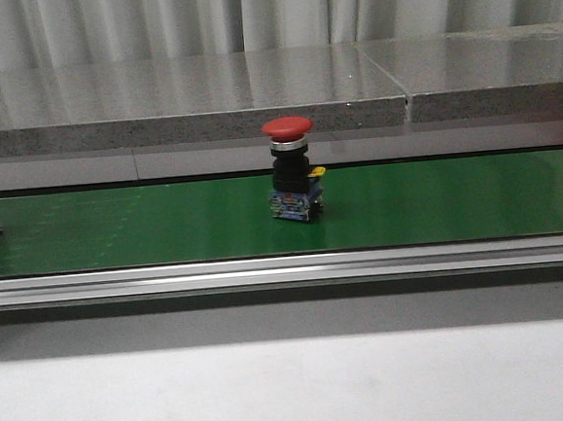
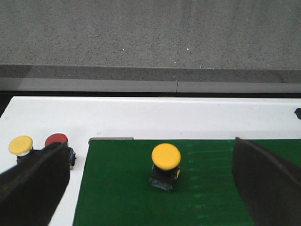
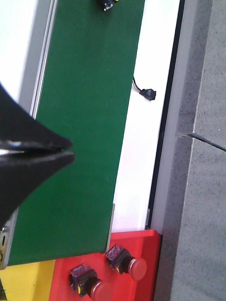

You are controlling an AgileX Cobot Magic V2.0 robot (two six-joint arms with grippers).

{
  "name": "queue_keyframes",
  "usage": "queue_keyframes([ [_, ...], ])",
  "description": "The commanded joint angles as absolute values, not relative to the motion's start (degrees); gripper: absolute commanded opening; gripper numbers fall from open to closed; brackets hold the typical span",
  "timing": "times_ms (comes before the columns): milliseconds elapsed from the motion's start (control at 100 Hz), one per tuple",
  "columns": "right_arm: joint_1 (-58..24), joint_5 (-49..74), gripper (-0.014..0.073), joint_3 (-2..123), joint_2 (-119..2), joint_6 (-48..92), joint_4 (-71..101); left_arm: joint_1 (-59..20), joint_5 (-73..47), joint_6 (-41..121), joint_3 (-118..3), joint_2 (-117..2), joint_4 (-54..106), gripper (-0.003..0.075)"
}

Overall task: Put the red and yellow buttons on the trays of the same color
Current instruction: 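Raise the left gripper away from the conveyor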

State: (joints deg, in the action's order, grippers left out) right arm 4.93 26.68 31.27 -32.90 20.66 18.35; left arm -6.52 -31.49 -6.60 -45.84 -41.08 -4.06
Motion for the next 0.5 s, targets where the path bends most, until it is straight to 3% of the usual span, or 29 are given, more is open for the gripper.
queue_keyframes([
  [0,5.0,22.9,-0.0068,32.7,-32.9,21.1,18.8,-7.0,-27.5,-6.6,-43.1,-35.8,-3.4,0.0666],
  [170,5.0,22.9,-0.0068,32.7,-32.9,21.1,18.8,-7.0,-27.8,-6.6,-35.3,-27.4,-3.4,0.0491],
  [490,5.0,21.6,-0.0068,32.7,-32.9,21.1,18.8,-7.0,-27.7,-6.6,-29.0,-20.1,-3.1,-0.002],
])
